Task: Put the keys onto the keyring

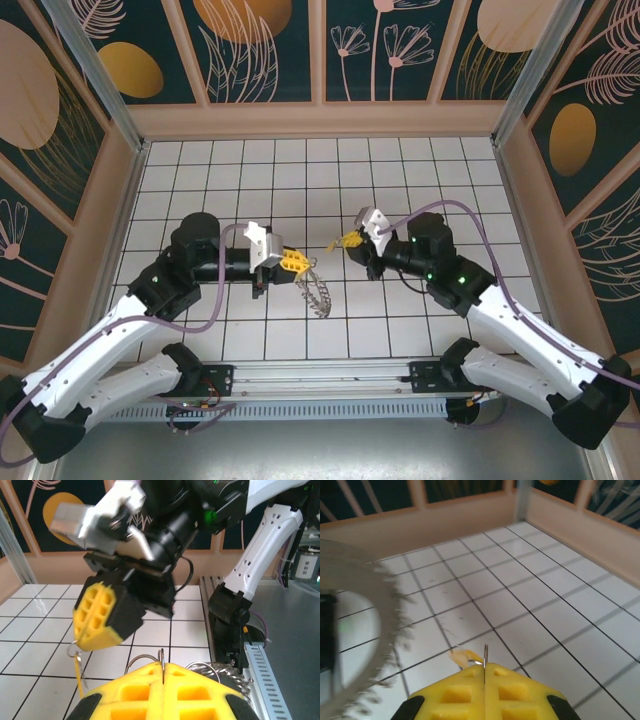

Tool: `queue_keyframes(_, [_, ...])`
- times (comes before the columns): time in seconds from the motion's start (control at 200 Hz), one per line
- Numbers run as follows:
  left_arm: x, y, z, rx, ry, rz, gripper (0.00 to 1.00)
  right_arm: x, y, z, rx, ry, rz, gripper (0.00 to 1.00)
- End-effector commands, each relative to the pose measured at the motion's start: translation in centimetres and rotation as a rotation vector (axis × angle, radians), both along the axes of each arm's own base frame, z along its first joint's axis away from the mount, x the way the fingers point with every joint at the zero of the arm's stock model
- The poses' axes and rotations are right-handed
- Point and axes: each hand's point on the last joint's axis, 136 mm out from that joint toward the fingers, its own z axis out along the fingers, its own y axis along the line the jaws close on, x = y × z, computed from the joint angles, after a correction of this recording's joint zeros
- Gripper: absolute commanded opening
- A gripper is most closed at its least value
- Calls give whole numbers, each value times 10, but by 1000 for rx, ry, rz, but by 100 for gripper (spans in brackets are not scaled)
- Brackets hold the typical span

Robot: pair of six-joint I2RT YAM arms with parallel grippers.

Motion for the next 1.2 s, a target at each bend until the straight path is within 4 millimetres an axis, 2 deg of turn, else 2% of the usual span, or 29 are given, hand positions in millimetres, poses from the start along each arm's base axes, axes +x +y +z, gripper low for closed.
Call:
queue_keyframes(0.0, [-3, -5, 13, 0, -52, -56, 0, -30, 6, 34, 23, -102, 142, 0])
queue_keyframes(0.015, [-3, -6, 11, 7, -49, -58, 0, -32, 7, 35, 22, -103, 152, 0])
queue_keyframes(0.025, [-3, -6, 19, -4, -64, -59, 0, -33, 8, 36, 20, -103, 159, 0])
queue_keyframes(0.05, [-3, -6, 21, -2, -72, -58, 0, -37, 8, 37, 16, -100, 173, 0])
queue_keyframes(0.25, [4, -7, 15, 33, -87, -39, 0, -53, 8, 39, -12, -71, 228, 0])
queue_keyframes(0.786, [0, -8, 14, 43, -94, -71, 0, -76, 24, 53, -15, -7, 319, 0])
queue_keyframes(1.031, [-2, -7, 12, 48, -88, -84, 0, -77, 32, 54, -17, -16, 332, 0])
queue_keyframes(1.196, [-3, -6, 11, 54, -92, -81, 0, -71, 28, 52, -32, -18, 290, 0])
